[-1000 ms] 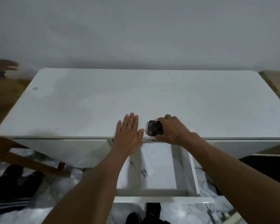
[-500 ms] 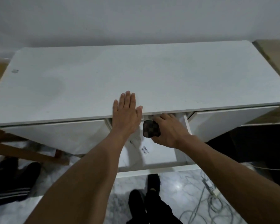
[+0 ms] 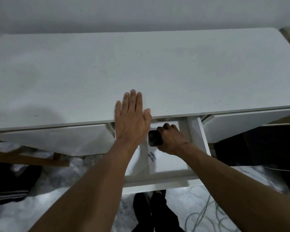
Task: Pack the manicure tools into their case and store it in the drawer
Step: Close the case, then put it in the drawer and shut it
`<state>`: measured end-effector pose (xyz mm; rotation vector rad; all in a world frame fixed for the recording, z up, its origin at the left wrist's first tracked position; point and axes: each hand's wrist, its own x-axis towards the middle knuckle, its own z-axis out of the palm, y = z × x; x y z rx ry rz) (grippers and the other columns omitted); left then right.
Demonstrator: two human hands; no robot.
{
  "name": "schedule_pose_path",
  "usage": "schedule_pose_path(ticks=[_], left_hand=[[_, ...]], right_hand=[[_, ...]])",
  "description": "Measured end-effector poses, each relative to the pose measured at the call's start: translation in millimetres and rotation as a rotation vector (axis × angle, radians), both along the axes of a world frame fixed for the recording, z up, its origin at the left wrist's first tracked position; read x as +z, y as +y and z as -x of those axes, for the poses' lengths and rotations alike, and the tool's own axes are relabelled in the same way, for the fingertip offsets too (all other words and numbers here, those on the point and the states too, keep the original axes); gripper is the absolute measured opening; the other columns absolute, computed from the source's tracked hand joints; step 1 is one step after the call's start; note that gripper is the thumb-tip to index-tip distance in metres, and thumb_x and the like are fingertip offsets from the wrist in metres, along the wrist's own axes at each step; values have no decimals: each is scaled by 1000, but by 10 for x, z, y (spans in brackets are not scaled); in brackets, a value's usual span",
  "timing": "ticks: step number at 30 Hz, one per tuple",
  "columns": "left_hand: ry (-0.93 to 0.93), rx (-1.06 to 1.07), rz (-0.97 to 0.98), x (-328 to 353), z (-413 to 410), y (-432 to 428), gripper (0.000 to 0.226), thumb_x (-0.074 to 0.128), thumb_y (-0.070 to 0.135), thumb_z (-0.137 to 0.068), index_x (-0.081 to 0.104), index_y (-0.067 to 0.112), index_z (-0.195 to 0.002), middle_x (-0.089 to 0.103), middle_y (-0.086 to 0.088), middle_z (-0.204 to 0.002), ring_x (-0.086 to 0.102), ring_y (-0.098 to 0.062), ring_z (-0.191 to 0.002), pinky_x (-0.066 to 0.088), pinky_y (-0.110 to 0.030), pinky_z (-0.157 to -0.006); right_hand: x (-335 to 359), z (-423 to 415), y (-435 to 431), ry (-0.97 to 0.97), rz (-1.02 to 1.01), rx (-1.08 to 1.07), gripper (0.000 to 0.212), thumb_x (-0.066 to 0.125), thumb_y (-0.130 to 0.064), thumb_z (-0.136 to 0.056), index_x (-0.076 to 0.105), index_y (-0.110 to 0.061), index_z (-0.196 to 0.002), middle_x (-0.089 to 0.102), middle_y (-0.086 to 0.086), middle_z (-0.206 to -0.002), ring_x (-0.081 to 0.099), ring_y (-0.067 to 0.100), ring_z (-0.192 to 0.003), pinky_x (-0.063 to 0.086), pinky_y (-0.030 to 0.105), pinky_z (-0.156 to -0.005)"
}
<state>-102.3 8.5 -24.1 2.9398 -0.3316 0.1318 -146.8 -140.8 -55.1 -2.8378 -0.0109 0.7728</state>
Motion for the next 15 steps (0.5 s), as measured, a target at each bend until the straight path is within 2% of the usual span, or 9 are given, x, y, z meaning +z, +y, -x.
schedule_pose_path(ticks=[8,15], left_hand=[[-44,7,15,-59,-23,-22,62,17,41,-99,29,11,-152,27,-10,-159,23,-26,-148,17,-47,-119],[-37,9,1,-65,-30,-29,62,17,41,-99,27,11,-153,25,-10,-160,21,-26,-149,16,-48,-120]], right_hand=[[-339,-132,-33,61,0,4,56,65,-24,-79,45,-11,-130,48,12,-125,44,33,-115,49,44,-92],[-484,-224,-48,65,-10,-1,55,64,-23,-79,45,-9,-128,47,13,-126,43,34,-116,47,45,-95]])
